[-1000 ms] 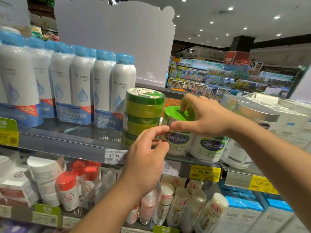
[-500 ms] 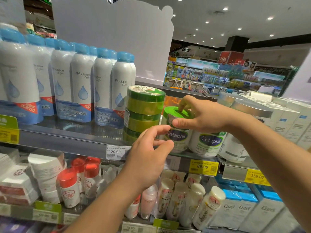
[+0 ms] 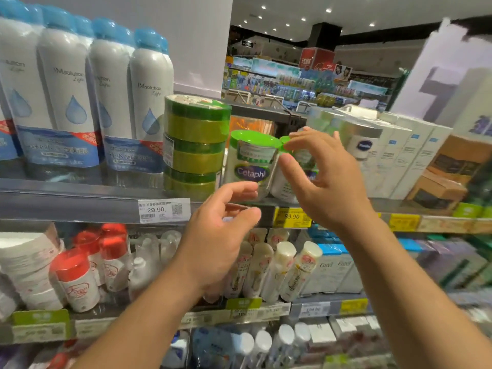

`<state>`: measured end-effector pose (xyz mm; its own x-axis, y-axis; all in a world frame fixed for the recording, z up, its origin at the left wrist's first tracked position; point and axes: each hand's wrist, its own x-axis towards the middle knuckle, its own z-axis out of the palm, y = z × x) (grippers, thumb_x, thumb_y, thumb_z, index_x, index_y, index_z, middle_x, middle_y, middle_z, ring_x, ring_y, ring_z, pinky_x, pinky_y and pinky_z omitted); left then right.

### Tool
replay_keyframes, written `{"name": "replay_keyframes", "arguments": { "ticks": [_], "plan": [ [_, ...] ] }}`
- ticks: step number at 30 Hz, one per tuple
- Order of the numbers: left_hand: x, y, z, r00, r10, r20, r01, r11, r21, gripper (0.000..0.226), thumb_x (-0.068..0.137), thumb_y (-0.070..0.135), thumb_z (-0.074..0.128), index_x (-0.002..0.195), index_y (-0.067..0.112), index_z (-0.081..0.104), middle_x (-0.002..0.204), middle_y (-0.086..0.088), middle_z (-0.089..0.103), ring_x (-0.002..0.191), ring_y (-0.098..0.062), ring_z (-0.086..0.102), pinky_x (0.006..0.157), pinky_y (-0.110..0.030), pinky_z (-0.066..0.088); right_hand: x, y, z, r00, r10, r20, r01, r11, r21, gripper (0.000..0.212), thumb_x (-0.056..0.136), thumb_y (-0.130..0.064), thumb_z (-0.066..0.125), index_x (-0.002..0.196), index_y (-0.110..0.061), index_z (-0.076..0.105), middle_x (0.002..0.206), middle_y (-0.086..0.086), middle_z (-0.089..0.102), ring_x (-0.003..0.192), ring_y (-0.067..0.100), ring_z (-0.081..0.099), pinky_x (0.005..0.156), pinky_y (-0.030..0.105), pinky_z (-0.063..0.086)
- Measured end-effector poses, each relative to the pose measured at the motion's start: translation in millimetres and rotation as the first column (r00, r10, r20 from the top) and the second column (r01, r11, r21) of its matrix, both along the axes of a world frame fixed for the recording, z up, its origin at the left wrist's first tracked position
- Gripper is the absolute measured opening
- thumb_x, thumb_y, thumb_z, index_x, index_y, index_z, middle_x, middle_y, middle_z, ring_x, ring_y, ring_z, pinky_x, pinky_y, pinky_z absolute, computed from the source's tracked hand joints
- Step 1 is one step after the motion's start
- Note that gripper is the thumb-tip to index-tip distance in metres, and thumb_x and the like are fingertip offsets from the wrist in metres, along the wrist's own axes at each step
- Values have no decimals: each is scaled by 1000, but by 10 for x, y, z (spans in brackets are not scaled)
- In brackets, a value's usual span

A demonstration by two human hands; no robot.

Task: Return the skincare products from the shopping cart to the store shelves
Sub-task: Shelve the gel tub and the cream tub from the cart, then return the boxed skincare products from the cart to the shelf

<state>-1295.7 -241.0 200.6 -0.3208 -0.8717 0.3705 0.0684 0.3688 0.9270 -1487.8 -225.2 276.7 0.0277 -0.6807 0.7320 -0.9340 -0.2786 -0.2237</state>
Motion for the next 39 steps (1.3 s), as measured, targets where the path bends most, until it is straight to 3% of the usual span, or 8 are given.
{"name": "replay_keyframes", "arguments": {
  "ticks": [5, 9, 14, 21, 27, 30, 34, 39],
  "plan": [
    [57, -1, -272, 988, -153, -12, 154, 987, 48, 40, 78, 51, 65, 118, 47, 68, 125, 13, 69, 114, -20, 67, 100, -56, 53, 39, 373, -524, 993, -46, 109, 53, 996, -67, 29, 99, -39, 57, 114, -17, 69, 127, -3, 66, 141, 19, 49, 120, 53, 32],
    [6, 73, -532, 967, -252, -37, 255, 961, 110, 41, 77, 50, 67, 118, 42, 69, 122, 8, 71, 112, -23, 68, 95, -50, 57, 88, 779, -915, 958, -119, 261, 138, 989, -56, 37, 99, -37, 57, 127, -15, 64, 131, -5, 61, 139, 16, 50, 115, 23, 36],
    [-147, 326, -788, 934, -357, -30, 355, 910, 213, 49, 73, 52, 67, 120, 37, 68, 119, 8, 71, 111, -24, 68, 91, -50, 59, 106, 1329, -1277, 814, -214, 540, 201, 976, 85, 43, 97, -47, 57, 133, -23, 60, 131, -12, 63, 127, -2, 55, 101, 8, 37],
    [-519, 809, -912, 895, -447, 11, 423, 855, 298, 44, 76, 45, 69, 118, 33, 69, 114, 9, 73, 107, -23, 70, 88, -44, 59, -103, 2083, -1606, 565, -288, 774, 206, 957, 205, 23, 100, -42, 62, 119, -53, 57, 125, -17, 64, 115, -2, 61, 91, 25, 50],
    [-1146, 1557, -982, 850, -527, 2, 478, 774, 415, 42, 78, 36, 65, 118, 23, 69, 109, 1, 75, 96, -20, 71, 80, -39, 60, -472, 3067, -1774, 383, -367, 847, 248, 925, 288, 22, 100, -35, 63, 119, -45, 61, 118, -15, 67, 106, -6, 63, 83, 14, 48],
    [-1502, 1999, -1059, 811, -585, 24, 510, 727, 460, 43, 77, 36, 66, 117, 22, 69, 107, 3, 76, 99, -25, 71, 86, -46, 58, -677, 3666, -1901, 286, -412, 865, 296, 897, 329, 23, 100, -34, 62, 123, -39, 62, 115, -14, 68, 98, -11, 64, 75, 8, 49],
    [-1902, 2587, -1146, 746, -660, 84, 551, 684, 479, 41, 78, 39, 65, 117, 26, 70, 112, 2, 76, 99, -23, 72, 86, -45, 58, -903, 4423, -2091, 147, -470, 870, 374, 841, 391, 21, 99, -48, 61, 119, -50, 62, 106, -29, 67, 100, -12, 62, 77, 14, 46],
    [-2269, 3206, -1199, 663, -735, 144, 585, 628, 513, 33, 83, 38, 68, 114, 28, 71, 111, 5, 77, 99, -22, 72, 89, -47, 58, -1052, 5146, -2237, 12, -486, 874, 447, 784, 430, 20, 100, -47, 60, 119, -52, 62, 110, -29, 65, 102, -13, 61, 82, 20, 47]
  ]
}}
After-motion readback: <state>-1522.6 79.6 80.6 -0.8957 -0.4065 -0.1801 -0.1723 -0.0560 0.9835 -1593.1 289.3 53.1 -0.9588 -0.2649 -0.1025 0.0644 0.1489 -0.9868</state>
